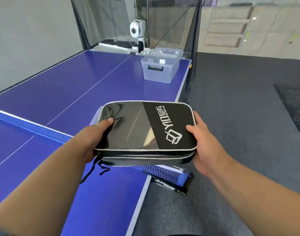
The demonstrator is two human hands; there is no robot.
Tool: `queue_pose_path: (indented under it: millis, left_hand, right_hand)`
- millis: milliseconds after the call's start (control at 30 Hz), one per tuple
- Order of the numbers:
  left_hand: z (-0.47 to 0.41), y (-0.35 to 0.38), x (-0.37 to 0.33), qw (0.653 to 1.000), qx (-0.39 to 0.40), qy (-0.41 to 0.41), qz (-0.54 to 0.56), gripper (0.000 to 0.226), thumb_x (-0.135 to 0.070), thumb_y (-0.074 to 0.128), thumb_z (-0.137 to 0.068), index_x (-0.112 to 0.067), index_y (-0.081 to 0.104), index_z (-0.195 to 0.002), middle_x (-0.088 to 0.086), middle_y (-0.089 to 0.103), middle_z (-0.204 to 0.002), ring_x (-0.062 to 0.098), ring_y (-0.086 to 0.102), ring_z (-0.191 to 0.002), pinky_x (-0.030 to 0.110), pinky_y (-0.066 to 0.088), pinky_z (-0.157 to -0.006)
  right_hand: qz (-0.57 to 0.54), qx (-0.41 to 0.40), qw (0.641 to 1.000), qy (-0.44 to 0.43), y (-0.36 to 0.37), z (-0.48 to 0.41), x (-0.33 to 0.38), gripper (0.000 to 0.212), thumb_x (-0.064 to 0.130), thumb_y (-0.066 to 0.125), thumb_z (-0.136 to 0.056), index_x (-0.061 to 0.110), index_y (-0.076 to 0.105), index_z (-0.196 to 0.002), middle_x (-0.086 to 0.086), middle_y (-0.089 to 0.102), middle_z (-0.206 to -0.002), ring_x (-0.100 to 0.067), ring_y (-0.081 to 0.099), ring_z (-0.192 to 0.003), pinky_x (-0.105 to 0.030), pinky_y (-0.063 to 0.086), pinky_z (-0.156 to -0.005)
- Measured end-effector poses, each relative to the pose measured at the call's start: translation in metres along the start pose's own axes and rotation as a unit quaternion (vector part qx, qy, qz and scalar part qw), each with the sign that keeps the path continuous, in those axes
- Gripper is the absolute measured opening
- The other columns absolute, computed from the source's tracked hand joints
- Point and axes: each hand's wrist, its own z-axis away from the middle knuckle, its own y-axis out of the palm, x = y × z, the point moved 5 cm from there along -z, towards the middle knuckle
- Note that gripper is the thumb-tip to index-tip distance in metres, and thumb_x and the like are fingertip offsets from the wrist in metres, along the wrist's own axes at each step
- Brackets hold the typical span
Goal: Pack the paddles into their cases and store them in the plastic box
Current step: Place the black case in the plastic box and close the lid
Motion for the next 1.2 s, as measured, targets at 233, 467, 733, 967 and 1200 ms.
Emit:
queue_pose_path:
  millis: [233, 467, 733, 967, 1200]
  left_hand:
    - [0.027, 0.173, -0.056, 0.992, -0.007, 0.119, -0.042, 0.066, -0.047, 0.057, -0.094, -0.051, 0.021, -0.15, -0.016, 0.046, -0.129, 0.014, 0.06, -0.103, 0.037, 0.052, -0.089]
    - [0.026, 0.332, -0.087, 0.99, 0.027, 0.138, -0.016, 0.056, -0.037, 0.049, -0.09, -0.061, 0.034, -0.139, -0.028, 0.065, -0.104, 0.005, 0.069, -0.091, 0.033, 0.056, -0.075]
    - [-0.007, 0.417, -0.128, 0.983, 0.023, 0.168, -0.063, 0.04, -0.049, 0.044, -0.095, -0.066, 0.038, -0.13, -0.018, 0.058, -0.127, 0.013, 0.061, -0.11, 0.04, 0.048, -0.1]
    - [-0.105, 0.437, -0.171, 0.982, -0.021, 0.174, -0.075, 0.036, -0.055, 0.038, -0.093, -0.067, 0.043, -0.127, -0.011, 0.054, -0.131, 0.015, 0.056, -0.112, 0.037, 0.048, -0.096]
    - [-0.228, 0.46, -0.247, 0.982, 0.005, 0.178, -0.069, 0.045, -0.06, 0.052, -0.088, -0.063, 0.043, -0.131, -0.012, 0.055, -0.13, 0.013, 0.058, -0.112, 0.031, 0.046, -0.092]
  right_hand:
    - [0.038, 0.025, 0.998, -0.049, -0.137, -0.01, 0.103, 0.048, 0.02, 0.041, -0.088, 0.057, 0.069, -0.099, 0.007, 0.078, -0.108, -0.016, 0.075, -0.095, -0.037, 0.061, -0.075]
    - [0.036, 0.03, 0.997, -0.055, -0.281, -0.034, 0.19, 0.047, 0.021, 0.042, -0.084, 0.055, 0.073, -0.075, 0.015, 0.078, -0.087, -0.009, 0.075, -0.08, -0.03, 0.06, -0.071]
    - [0.054, 0.038, 0.997, -0.042, -0.356, -0.095, 0.236, 0.042, 0.015, 0.038, -0.092, 0.038, 0.072, -0.101, 0.0, 0.075, -0.099, -0.014, 0.07, -0.078, -0.027, 0.057, -0.061]
    - [0.076, 0.041, 0.995, -0.056, -0.357, -0.219, 0.262, 0.057, 0.014, 0.038, -0.093, 0.058, 0.073, -0.082, 0.017, 0.078, -0.092, -0.006, 0.075, -0.082, -0.023, 0.06, -0.064]
    - [0.083, -0.048, 0.995, -0.038, -0.364, -0.358, 0.289, 0.043, 0.015, 0.042, -0.099, 0.045, 0.064, -0.119, 0.006, 0.079, -0.103, -0.014, 0.077, -0.089, -0.028, 0.059, -0.063]
